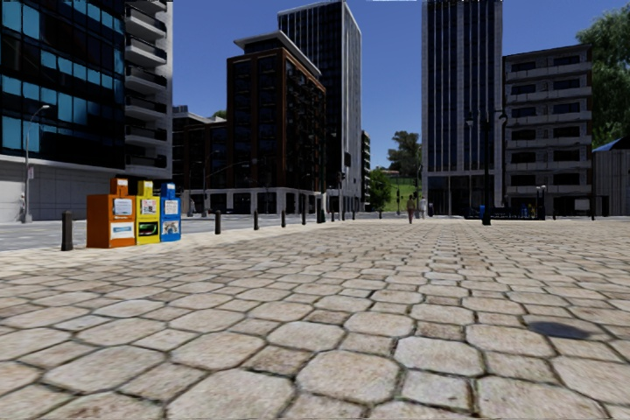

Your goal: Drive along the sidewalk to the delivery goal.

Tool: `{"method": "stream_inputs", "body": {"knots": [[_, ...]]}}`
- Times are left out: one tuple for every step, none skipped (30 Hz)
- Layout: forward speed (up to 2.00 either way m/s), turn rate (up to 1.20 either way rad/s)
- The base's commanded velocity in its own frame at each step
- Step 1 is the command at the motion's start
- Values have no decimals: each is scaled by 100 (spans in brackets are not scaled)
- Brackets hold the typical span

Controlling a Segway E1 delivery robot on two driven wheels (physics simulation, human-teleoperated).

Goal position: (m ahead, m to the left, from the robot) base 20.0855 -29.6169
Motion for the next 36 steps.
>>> {"method": "stream_inputs", "body": {"knots": [[196, -48], [196, -48], [196, -48], [196, -48], [196, -48], [196, -48], [196, -48], [196, -48], [196, -48], [196, -48], [196, -48], [196, -48], [196, -48], [196, -48], [196, -48], [196, -48], [196, -48], [196, -48], [196, -48], [196, -48], [196, -48], [196, -48], [196, -48], [196, -48], [196, -48], [196, -48], [196, -48], [196, -48], [196, -48], [196, -48], [196, -48], [196, -48], [196, -48], [196, -48], [196, -48], [196, -48]]}}
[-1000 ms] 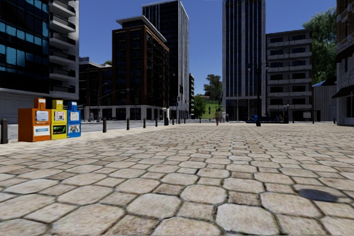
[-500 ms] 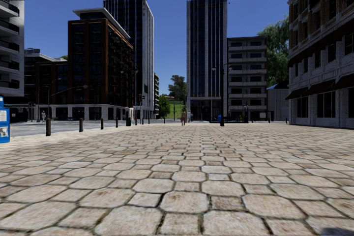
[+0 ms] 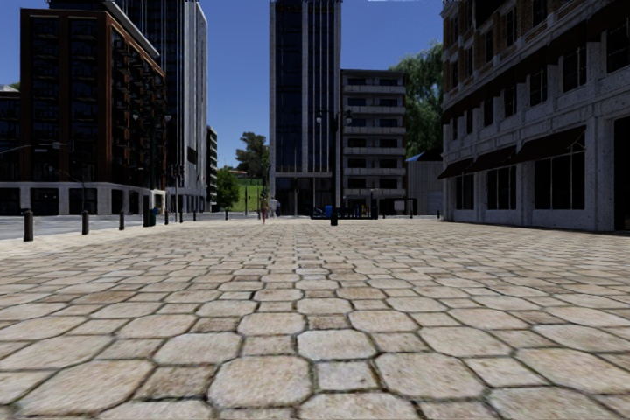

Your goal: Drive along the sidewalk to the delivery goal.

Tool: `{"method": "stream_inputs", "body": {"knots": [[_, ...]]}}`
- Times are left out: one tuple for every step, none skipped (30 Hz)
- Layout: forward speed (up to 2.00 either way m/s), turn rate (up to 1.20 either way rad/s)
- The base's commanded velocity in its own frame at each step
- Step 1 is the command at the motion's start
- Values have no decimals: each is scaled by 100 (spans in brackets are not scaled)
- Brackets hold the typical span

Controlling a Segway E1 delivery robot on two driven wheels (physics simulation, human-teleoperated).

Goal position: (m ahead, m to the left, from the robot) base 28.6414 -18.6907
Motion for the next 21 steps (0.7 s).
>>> {"method": "stream_inputs", "body": {"knots": [[196, -48], [196, -48], [196, -48], [196, -48], [196, -48], [196, -48], [196, -48], [196, -48], [196, -48], [196, -48], [196, -44], [196, 0], [196, 0], [196, 0], [196, 0], [196, 0], [196, 0], [196, 0], [196, 0], [197, 0], [197, 0]]}}
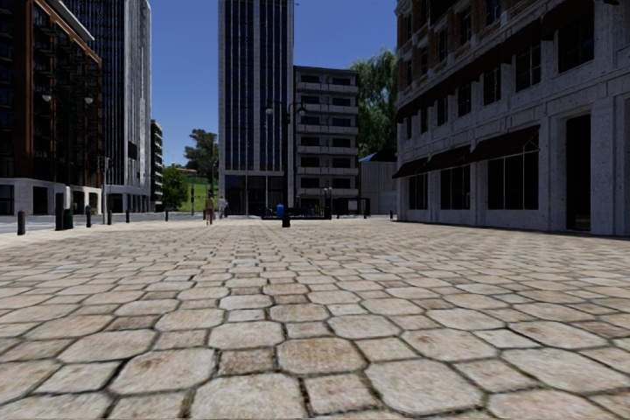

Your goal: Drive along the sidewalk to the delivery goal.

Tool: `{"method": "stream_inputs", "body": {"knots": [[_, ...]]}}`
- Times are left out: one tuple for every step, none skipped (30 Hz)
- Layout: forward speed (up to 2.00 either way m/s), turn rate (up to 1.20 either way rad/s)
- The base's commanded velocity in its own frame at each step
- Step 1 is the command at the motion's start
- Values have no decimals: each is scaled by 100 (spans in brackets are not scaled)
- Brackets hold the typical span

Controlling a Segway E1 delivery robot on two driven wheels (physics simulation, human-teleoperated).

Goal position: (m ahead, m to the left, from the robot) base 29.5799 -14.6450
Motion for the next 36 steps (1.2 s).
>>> {"method": "stream_inputs", "body": {"knots": [[198, 0], [198, 0], [198, 0], [198, 0], [198, 0], [198, 0], [200, 0], [200, 0], [200, 0], [200, 0], [200, 0], [200, 0], [200, 0], [200, 0], [200, 0], [200, 0], [200, 0], [200, 0], [200, 0], [200, 0], [200, 0], [200, 0], [200, 0], [200, 0], [200, 0], [200, 0], [200, 0], [200, 0], [200, 0], [200, 0], [200, 0], [200, 0], [200, 0], [200, 0], [200, 0], [200, 0]]}}
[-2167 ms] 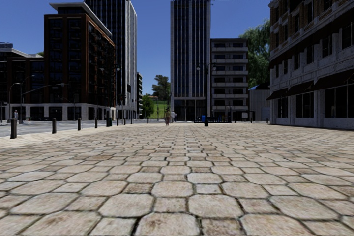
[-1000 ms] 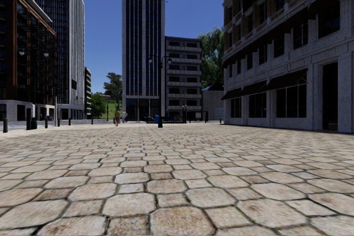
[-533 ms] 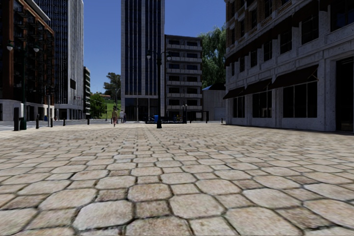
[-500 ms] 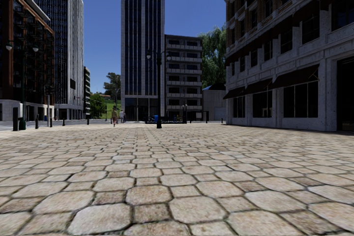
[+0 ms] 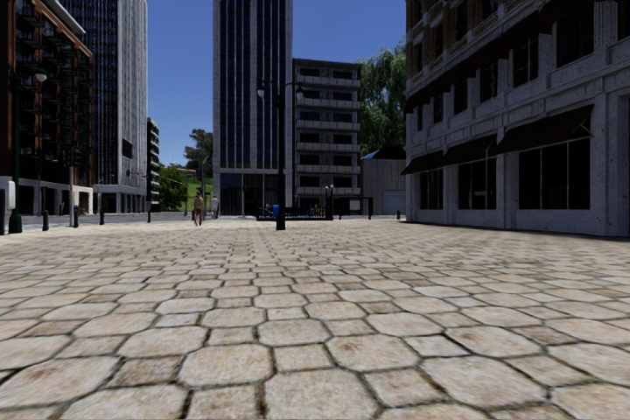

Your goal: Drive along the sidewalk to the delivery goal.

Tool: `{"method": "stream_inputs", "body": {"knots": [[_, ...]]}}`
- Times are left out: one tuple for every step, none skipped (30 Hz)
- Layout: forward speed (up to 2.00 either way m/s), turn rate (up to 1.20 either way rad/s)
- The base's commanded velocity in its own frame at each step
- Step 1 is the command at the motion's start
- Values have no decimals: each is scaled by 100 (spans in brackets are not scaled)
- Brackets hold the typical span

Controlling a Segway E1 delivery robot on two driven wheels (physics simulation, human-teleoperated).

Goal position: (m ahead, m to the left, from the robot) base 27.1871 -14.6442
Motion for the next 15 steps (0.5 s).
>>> {"method": "stream_inputs", "body": {"knots": [[200, 0], [200, 0], [200, 0], [200, 0], [200, 0], [200, 0], [200, 0], [200, 0], [200, 0], [200, 0], [200, 0], [200, 0], [200, 0], [200, 0], [200, 0]]}}
